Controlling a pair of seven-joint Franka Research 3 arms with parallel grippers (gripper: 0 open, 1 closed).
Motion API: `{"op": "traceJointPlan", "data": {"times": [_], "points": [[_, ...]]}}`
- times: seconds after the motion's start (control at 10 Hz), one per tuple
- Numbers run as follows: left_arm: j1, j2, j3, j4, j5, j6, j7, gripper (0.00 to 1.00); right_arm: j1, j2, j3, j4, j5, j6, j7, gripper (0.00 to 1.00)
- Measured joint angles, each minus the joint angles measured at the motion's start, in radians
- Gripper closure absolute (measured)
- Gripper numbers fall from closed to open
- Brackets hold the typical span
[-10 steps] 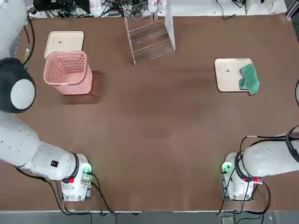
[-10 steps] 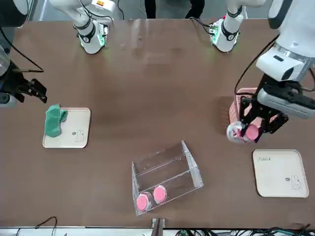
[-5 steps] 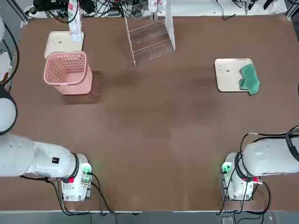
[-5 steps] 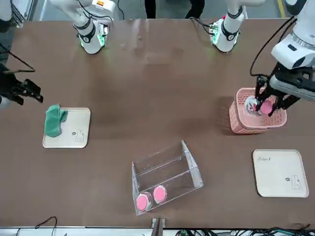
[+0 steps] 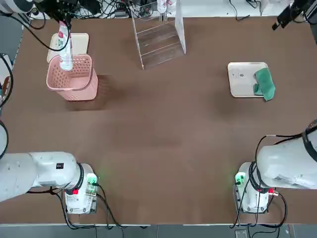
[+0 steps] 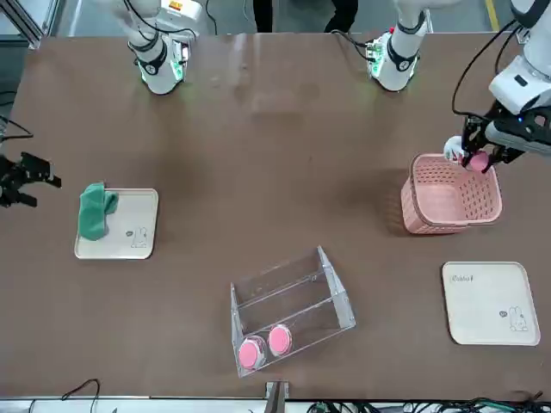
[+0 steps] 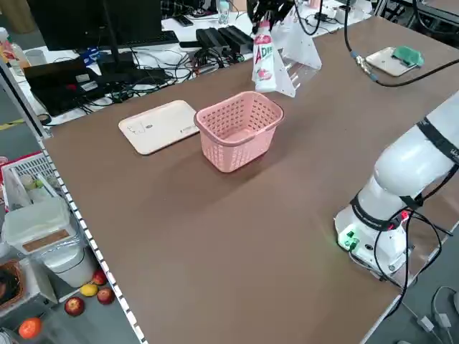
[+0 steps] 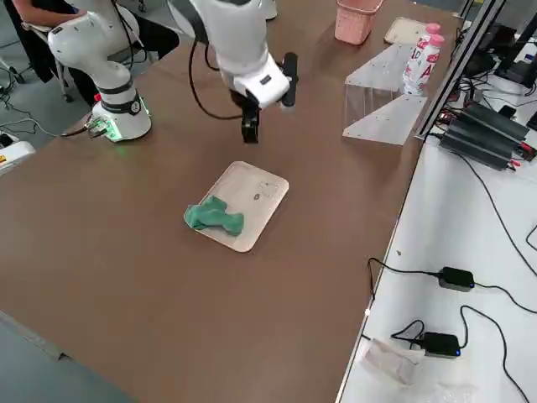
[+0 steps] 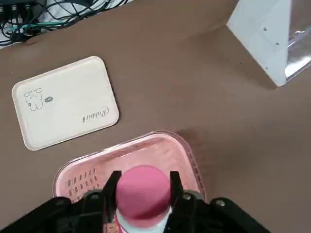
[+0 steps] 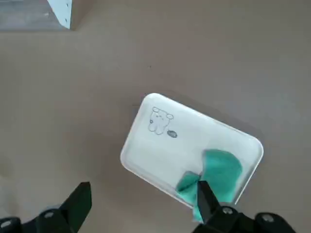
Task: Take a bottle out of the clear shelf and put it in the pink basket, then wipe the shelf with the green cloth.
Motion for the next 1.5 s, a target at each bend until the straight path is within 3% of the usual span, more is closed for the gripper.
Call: {"op": "traceJointPlan", "data": {"times": [0.2, 0.7, 1.2, 1.5], "points": [[0.052, 0.008, 0.0, -0.094, -0.029, 0.136, 0.125, 0.56, -0.076, 0.111, 0.0, -0.008, 0.059, 0.048, -0.221, 0.04], [0.205, 0.055, 0.005, -0.117, -0.387, 0.183, 0.736, 0.56, -0.223, 0.3, 0.002, -0.014, 0.146, 0.114, -0.35, 0.03], [0.353, 0.101, 0.006, -0.125, -0.714, 0.048, 1.172, 0.56, -0.234, 0.396, 0.006, -0.017, 0.216, 0.157, -0.334, 0.03], [0.374, 0.153, 0.006, -0.127, -0.798, 0.01, 1.322, 0.56, -0.253, 0.432, 0.006, -0.017, 0.225, 0.162, -0.335, 0.03]]}}
